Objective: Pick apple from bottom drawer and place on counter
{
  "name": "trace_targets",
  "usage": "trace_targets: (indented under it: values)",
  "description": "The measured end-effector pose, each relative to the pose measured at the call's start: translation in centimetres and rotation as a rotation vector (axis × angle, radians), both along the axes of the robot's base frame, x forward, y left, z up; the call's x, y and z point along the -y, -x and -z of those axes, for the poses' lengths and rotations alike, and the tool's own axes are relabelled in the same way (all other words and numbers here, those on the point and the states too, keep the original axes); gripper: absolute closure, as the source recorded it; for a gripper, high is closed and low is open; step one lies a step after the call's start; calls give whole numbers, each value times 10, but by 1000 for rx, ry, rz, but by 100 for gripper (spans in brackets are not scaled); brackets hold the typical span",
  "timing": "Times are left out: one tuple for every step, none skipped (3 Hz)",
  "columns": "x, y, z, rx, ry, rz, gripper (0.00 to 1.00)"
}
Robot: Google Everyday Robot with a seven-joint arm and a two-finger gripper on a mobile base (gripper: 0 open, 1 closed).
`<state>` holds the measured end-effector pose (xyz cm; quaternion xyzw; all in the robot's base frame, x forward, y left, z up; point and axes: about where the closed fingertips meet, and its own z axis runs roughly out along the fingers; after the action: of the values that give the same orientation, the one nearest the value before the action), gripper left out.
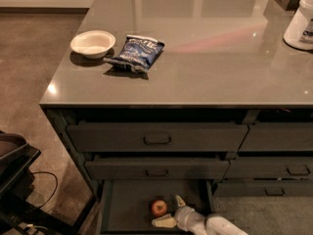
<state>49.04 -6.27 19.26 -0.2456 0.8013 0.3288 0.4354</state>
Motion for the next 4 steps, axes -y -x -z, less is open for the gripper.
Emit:
trace_targets:
  values:
    - [-19, -10, 6, 38, 43, -38, 0]
    - [-23, -9, 8, 29, 32, -45, 0]
    - [-42, -16, 14, 47, 83, -113, 0]
    - [-44, -16, 15, 48, 87, -115, 0]
